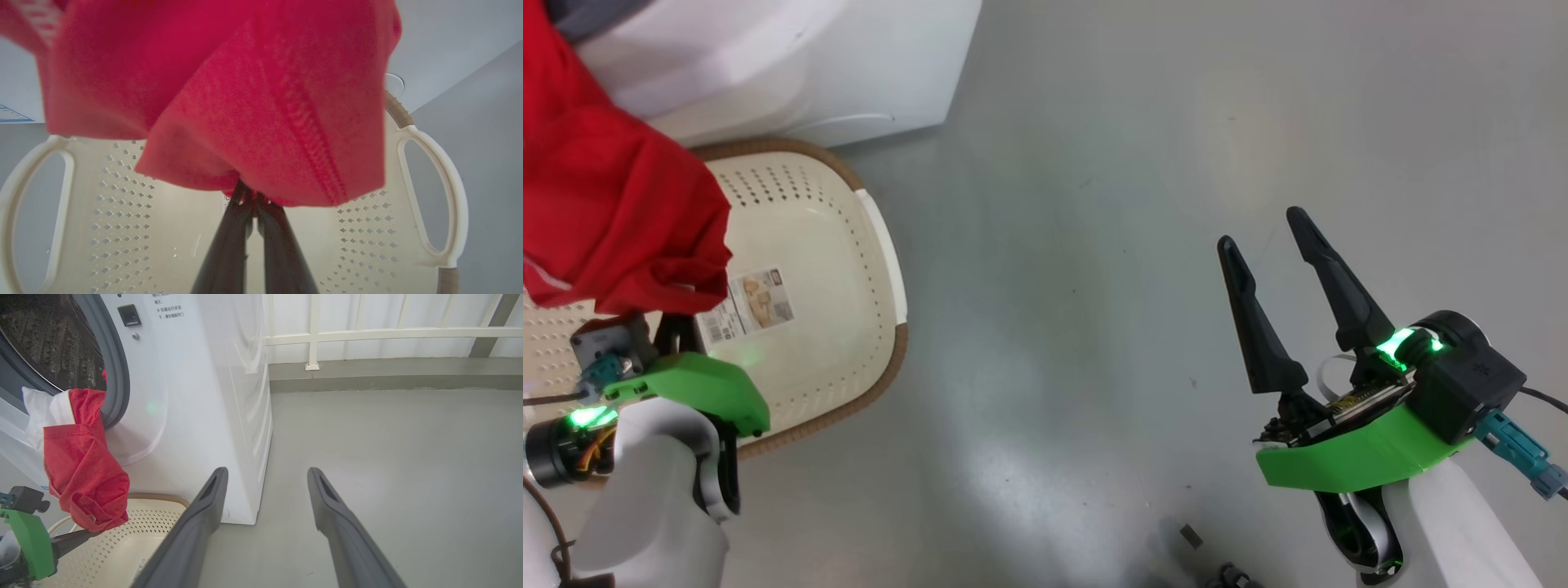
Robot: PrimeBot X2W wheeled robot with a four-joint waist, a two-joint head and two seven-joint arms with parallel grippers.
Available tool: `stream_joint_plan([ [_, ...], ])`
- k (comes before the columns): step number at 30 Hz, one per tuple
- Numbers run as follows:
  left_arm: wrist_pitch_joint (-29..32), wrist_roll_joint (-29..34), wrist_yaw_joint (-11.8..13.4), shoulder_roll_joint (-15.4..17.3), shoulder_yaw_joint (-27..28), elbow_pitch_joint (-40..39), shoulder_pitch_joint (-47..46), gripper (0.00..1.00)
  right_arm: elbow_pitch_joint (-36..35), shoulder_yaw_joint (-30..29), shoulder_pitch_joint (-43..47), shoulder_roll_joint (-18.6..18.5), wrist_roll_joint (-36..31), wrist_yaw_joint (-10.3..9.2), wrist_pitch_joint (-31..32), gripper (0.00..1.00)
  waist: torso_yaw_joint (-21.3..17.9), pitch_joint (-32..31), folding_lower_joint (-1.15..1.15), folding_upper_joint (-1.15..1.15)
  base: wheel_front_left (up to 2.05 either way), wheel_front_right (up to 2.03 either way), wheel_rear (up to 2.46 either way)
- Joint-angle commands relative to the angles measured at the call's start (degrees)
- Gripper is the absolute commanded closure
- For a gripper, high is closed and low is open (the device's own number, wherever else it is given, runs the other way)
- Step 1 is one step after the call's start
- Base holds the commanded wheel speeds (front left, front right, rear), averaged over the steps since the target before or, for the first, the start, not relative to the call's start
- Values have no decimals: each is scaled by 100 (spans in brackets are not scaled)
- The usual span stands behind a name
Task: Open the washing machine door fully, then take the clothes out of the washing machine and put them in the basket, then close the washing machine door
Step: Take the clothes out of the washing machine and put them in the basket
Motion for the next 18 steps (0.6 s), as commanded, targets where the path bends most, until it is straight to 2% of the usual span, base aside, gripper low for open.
stream_joint_plan([
  [1, -43, 56, -26, 109, 142, 28, 0, 100, -127, 147, 13, -55, 82, 28, -37, 0, -56, 111, 0, 0, 0, 0, 0],
  [18, -43, 158, -84, 73, 356, 872, -361, 100, -148, 232, -229, -95, 160, 28, -37, 0, -152, 607, 0, 0, 0, 0, 0],
])
